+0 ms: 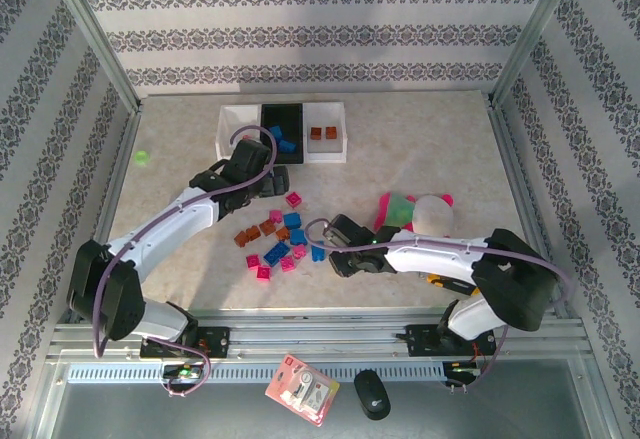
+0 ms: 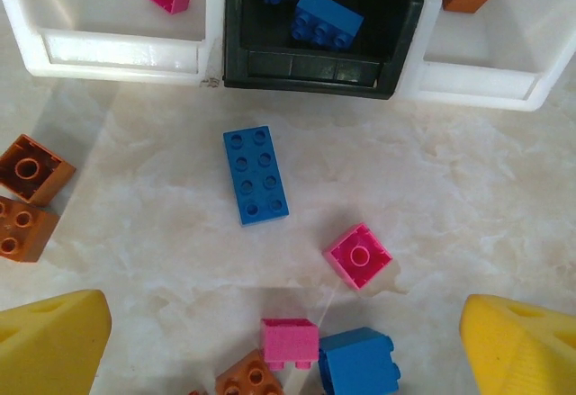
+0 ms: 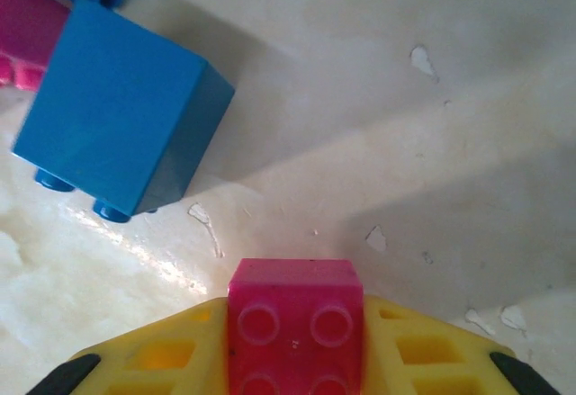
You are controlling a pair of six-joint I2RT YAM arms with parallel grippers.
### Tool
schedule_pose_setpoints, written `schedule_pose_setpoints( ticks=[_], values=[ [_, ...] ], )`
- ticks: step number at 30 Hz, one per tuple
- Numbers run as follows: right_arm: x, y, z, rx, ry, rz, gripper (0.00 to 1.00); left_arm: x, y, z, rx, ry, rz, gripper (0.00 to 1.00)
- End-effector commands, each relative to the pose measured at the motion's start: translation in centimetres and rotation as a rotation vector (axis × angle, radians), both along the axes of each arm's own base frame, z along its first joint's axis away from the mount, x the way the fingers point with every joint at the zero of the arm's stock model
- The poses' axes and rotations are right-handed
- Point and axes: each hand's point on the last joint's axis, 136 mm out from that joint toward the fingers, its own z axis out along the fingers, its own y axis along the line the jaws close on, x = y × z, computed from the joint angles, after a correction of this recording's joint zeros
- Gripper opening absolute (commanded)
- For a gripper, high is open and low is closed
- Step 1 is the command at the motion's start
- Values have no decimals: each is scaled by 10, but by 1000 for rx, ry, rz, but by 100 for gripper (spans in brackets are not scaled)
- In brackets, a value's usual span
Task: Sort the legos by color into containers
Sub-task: Pick up the lego from the bottom-center of the table, then place the lego in the container.
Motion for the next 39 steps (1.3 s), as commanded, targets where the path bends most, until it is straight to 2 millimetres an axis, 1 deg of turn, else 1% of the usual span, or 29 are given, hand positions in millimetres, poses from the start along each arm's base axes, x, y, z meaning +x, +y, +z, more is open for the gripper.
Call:
schedule_pose_setpoints(
  ticks=[1,4,6,8,10,12,13,14,15,17,18,23,27,29,33,36,39],
  values=[
    [25,10,40,104,-87,-53,31,-7,6,9,41,-39,-54,99],
    [54,19,70,186,-172,-76,31,-21,11,5,82,-36,-113,99],
    [79,30,93,246,-238,-77,30,-31,11,5,106,-47,-185,99],
    [99,39,109,279,-289,-71,30,-39,12,6,114,-61,-222,99],
    [113,45,117,296,-316,-71,30,-43,14,7,120,-72,-238,99],
    [121,49,122,307,-331,-70,30,-47,16,9,121,-87,-245,99],
    [136,57,131,329,-355,-71,30,-53,18,12,122,-104,-257,99],
    [173,85,147,405,-393,-57,29,-65,23,15,121,-135,-275,99],
    [186,96,152,429,-400,-50,29,-69,26,16,122,-140,-270,99],
    [202,114,158,457,-414,-34,28,-75,33,14,131,-131,-247,99],
    [214,125,161,471,-425,-28,28,-77,37,12,138,-123,-234,99],
    [254,161,156,510,-448,-48,27,-86,47,5,134,-113,-186,99],
    [280,187,143,533,-443,-45,26,-87,48,3,117,-124,-168,99],
    [290,200,137,547,-434,-39,26,-87,49,2,123,-121,-164,99],
    [302,222,128,565,-428,-11,26,-86,53,2,137,-127,-150,99],
    [309,237,117,555,-426,20,26,-88,55,2,137,-129,-144,99],
    [317,245,105,547,-414,30,26,-89,57,1,132,-129,-128,99]
  ],
)
